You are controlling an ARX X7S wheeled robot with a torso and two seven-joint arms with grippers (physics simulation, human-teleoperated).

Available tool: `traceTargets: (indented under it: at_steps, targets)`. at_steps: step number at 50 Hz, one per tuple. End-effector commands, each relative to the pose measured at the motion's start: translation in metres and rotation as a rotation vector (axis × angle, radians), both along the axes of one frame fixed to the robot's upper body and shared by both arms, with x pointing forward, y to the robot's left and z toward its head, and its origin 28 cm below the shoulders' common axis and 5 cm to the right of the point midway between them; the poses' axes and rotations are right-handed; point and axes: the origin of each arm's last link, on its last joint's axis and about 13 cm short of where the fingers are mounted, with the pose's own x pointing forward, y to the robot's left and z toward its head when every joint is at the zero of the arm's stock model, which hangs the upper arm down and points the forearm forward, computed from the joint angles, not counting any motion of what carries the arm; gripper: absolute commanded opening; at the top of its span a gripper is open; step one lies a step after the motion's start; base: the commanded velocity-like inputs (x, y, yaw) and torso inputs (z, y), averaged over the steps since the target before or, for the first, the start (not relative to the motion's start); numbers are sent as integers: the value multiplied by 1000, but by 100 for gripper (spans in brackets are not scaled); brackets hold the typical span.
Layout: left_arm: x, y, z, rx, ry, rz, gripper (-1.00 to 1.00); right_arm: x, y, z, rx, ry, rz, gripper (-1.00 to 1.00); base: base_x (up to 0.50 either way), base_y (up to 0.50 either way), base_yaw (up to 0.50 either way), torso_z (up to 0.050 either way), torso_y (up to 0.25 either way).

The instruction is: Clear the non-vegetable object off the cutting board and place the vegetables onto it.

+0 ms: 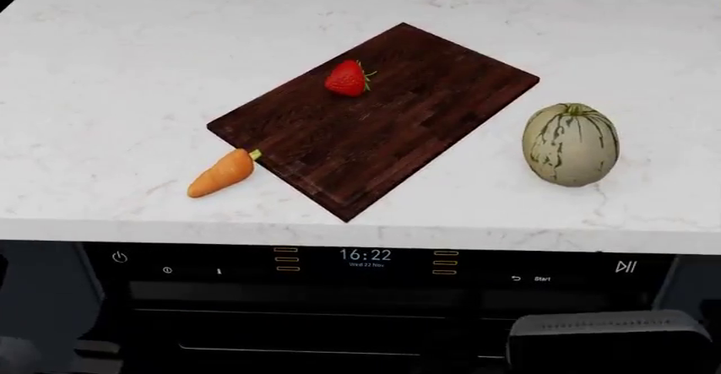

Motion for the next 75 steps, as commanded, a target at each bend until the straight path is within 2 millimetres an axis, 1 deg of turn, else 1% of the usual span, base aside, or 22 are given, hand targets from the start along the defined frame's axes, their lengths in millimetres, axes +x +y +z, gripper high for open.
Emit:
traceTargets:
  at_steps: [1, 3, 6, 7, 11, 12, 16, 17, 21, 23, 24, 25, 26, 32, 37, 42, 45, 50, 54, 63, 69, 75]
  targets:
    - [-5, 1, 40, 38, -33, -60, 100, -1, -6, 43, -75, -27, 21, 100, 0, 0, 0, 0, 0]
    - [-3, 3, 42, 4, -23, -68, 100, 0, -5, 48, -98, -28, 37, 100, 0, 0, 0, 0, 0]
    - [-1, 6, 53, 14, -31, -71, 100, 0, -4, 56, -133, -22, 70, 100, 0, 0, 0, 0, 0]
    - [-1, 6, 54, 18, -32, -71, 100, 0, -4, 58, -129, -21, 74, 100, 0, 0, 0, 0, 0]
    - [5, 13, 68, 14, -39, -66, 100, 3, -5, 76, -99, 3, 97, 100, 0, 0, 0, 0, 0]
    - [8, 16, 74, 32, -37, -62, 100, 5, -6, 84, -93, 4, 100, 100, 0, 0, 0, 0, 0]
    - [17, 26, 95, 42, -42, -58, 100, 15, -10, 97, -65, 21, 105, 100, 0, 0, 0, 0, 0]
    - [20, 29, 101, 46, -39, -63, 100, 20, -12, 103, -57, 27, 105, 100, 0, 0, 0, 0, 0]
    - [27, 34, 117, 85, -54, -45, 100, 33, -14, 122, -108, 27, 89, 100, 0, 0, 0, 0, 0]
    - [32, 34, 122, 90, -44, -58, 100, 42, -17, 132, -95, 39, 81, 100, 0, 0, 0, 0, 0]
    - [38, 33, 130, 123, -43, -74, 100, 48, -19, 142, -58, 43, 78, 100, 0, 0, 0, 0, 0]
    - [41, 32, 135, 140, -43, -77, 100, 50, -19, 148, -68, 41, 81, 100, 0, 0, 0, 0, 0]
    - [46, 33, 149, 117, -51, -88, 100, 53, -19, 158, -66, 35, 81, 100, 0, 0, 0, 0, 0]
    - [65, 31, 179, 85, -40, -140, 100, 64, -17, 181, -45, 66, 82, 100, 0, 0, 0, 0, 0]
    - [70, 32, 187, 114, -27, -134, 100, 76, -16, 193, -39, 94, 82, 100, 0, 0, 0, 0, 0]
    - [71, 33, 203, 118, -26, -151, 100, 81, -20, 213, -28, 74, 72, 100, 153, 0, 0, 0, 0]
    - [73, 35, 211, 101, -21, -161, 100, 83, -22, 217, -31, 82, 64, 100, 500, 0, 0, 0, 0]
    - [77, 37, 216, 108, -3, -174, 100, 87, -22, 226, -47, 91, 56, 100, 500, 0, 0, 0, 0]
    - [78, 39, 220, 112, 8, -176, 100, 88, -23, 228, -66, 100, 49, 100, 500, 0, 0, 0, 0]
    - [74, 36, 221, 114, 9, -191, 100, 85, -28, 218, -78, 120, 20, 100, 500, -5, 0, 0, 0]
    - [73, 35, 217, 112, 14, -195, 100, 82, -32, 206, -77, 144, 8, 100, 500, -11, 0, 0, 0]
    - [72, 34, 213, 113, 18, -199, 100, 81, -34, 201, -71, 156, -2, 100, 500, -2, 0, 0, 3]
